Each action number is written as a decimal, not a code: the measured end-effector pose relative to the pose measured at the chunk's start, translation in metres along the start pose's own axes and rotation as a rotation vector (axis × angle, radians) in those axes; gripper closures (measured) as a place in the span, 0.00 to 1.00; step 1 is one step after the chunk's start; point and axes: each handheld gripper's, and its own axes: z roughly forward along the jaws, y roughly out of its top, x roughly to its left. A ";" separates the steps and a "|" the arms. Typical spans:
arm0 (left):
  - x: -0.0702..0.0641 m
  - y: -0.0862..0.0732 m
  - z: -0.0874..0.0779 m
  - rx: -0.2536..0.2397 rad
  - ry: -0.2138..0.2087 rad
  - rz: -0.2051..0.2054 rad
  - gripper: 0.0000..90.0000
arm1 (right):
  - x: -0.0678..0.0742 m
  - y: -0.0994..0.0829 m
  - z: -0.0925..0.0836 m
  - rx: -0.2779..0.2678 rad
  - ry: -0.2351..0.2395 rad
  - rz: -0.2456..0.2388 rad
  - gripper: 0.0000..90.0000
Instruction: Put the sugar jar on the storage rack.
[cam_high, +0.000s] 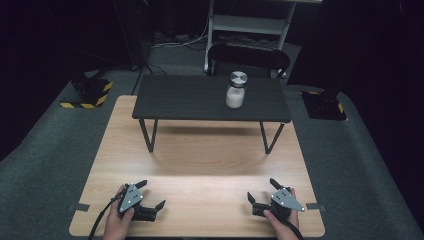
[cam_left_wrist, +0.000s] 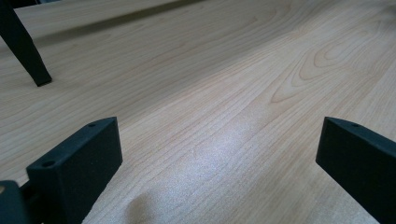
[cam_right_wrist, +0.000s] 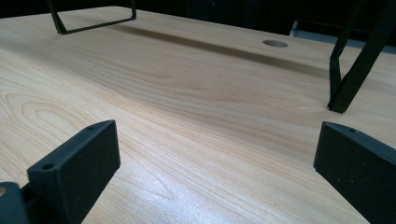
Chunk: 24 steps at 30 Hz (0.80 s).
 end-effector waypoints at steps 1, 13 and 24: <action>0.000 0.000 0.000 0.000 0.000 0.000 0.00 | 0.000 0.000 0.000 0.000 0.000 0.000 0.00; 0.000 0.000 0.000 0.000 -0.002 0.009 0.00 | -0.001 0.002 0.003 0.023 0.008 0.014 0.00; 0.002 0.000 0.000 -0.001 -0.010 0.002 0.01 | -0.002 0.002 0.004 0.027 0.013 0.029 0.00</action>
